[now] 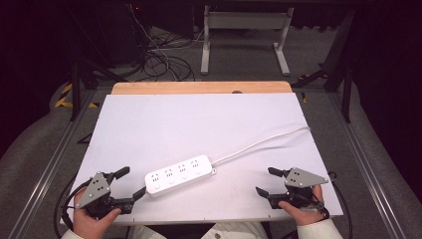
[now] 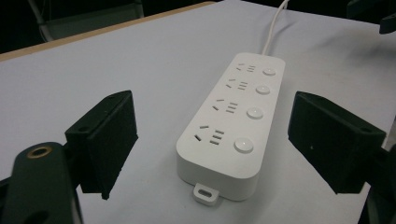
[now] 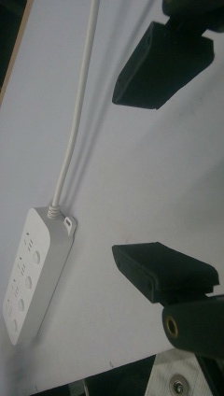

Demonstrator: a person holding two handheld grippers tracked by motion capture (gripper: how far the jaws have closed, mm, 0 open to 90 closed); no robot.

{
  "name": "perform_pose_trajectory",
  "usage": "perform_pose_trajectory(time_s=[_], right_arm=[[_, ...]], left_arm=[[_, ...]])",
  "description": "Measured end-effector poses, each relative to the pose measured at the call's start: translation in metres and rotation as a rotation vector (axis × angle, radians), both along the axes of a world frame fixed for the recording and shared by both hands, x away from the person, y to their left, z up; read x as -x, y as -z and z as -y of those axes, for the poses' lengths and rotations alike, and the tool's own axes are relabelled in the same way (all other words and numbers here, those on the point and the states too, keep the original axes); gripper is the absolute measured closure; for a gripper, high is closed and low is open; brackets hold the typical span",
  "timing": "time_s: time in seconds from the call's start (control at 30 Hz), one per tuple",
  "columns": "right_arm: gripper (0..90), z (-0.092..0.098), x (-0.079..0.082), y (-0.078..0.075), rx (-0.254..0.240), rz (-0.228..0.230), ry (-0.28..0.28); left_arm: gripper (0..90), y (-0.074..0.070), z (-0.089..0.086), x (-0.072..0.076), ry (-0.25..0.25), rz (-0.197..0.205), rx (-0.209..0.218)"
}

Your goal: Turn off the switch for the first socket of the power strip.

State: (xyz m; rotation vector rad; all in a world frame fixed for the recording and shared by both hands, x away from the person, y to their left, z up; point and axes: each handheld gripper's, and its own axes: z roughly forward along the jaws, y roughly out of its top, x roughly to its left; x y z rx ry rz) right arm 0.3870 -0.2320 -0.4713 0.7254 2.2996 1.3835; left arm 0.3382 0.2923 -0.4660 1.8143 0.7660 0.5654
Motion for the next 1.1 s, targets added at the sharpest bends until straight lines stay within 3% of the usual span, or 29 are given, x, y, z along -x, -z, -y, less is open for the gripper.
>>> perform_pose_trajectory(time_s=[0.33,0.67,0.83,1.1], right_arm=[[29.6,0.003,-0.001,0.000,-0.008,-0.007,-0.009],[29.9,0.003,-0.001,0.000,-0.010,-0.019,-0.011],[30.2,0.002,-0.001,0.000,-0.012,-0.019,-0.014],[31.0,0.001,-0.001,0.000,-0.014,-0.023,-0.017]], left_arm=[[18.6,-0.002,-0.001,0.000,-0.009,-0.003,0.019],[21.9,-0.005,-0.002,0.000,0.000,-0.008,0.011],[25.4,-0.011,0.000,0.000,0.006,0.004,-0.021],[27.0,-0.023,0.003,-0.008,0.043,-0.046,-0.007]])
